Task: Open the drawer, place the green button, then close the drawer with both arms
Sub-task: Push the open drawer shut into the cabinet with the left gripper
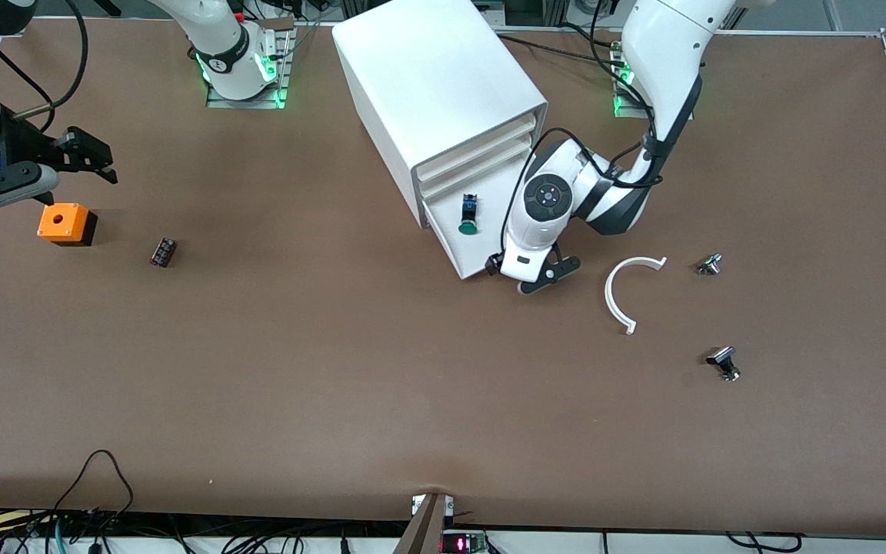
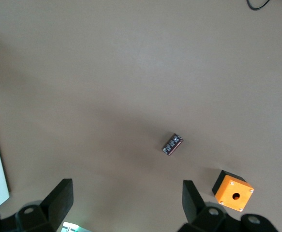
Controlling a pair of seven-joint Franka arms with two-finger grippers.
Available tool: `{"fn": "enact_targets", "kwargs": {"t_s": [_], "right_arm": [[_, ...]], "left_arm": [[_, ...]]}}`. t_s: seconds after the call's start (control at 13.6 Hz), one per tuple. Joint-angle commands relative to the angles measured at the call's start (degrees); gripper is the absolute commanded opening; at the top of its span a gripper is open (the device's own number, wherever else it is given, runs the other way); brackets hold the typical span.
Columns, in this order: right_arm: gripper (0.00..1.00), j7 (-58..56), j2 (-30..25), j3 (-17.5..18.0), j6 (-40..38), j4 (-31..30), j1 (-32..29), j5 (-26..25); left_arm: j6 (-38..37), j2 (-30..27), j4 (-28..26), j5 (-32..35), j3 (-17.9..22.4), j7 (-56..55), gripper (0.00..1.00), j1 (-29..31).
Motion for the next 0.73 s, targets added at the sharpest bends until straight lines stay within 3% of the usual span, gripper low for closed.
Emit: {"fn": "enact_targets", "kwargs": {"t_s": [0.0, 0.66], "right_arm": [[1.0, 0.3, 0.3, 0.7, -0.2, 2.3, -0.9, -1.0], [1.0, 0.7, 0.2, 0.7, -0.7, 3.8, -0.7, -1.4]], "left_arm": [[0.0, -0.6, -1.2, 0.6, -1.7, -2.8, 0.99, 0.0], [0.4, -2.8, -6.1, 0.8, -5.7, -6.9, 0.99, -0.6]]}}
